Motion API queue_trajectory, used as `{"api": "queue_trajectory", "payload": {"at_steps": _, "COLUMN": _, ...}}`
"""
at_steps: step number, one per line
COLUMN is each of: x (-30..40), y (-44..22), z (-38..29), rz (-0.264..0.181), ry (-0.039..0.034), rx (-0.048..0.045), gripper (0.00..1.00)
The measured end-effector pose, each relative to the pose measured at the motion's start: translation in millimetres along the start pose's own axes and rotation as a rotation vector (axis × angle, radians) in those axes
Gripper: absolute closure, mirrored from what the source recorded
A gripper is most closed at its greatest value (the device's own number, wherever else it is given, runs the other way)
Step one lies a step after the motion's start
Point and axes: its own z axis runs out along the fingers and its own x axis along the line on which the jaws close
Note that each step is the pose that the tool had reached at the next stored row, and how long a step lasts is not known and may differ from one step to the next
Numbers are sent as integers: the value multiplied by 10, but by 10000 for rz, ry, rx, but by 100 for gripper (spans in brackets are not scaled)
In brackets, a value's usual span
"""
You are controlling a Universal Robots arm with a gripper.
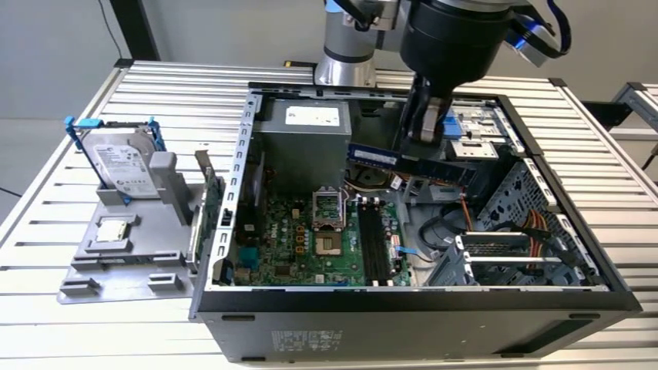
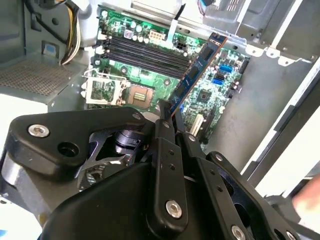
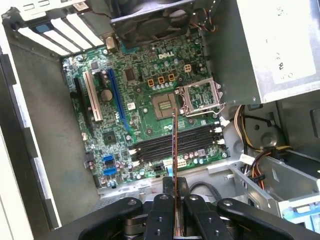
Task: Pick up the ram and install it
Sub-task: 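Insert the ram into the slot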
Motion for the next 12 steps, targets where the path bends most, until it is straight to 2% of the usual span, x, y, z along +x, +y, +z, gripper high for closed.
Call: {"api": "queue_trajectory", "payload": {"at_steps": 12, "x": 0, "y": 0, "z": 0, "rz": 1206, "ry": -7, "rx": -22, "gripper": 100}}
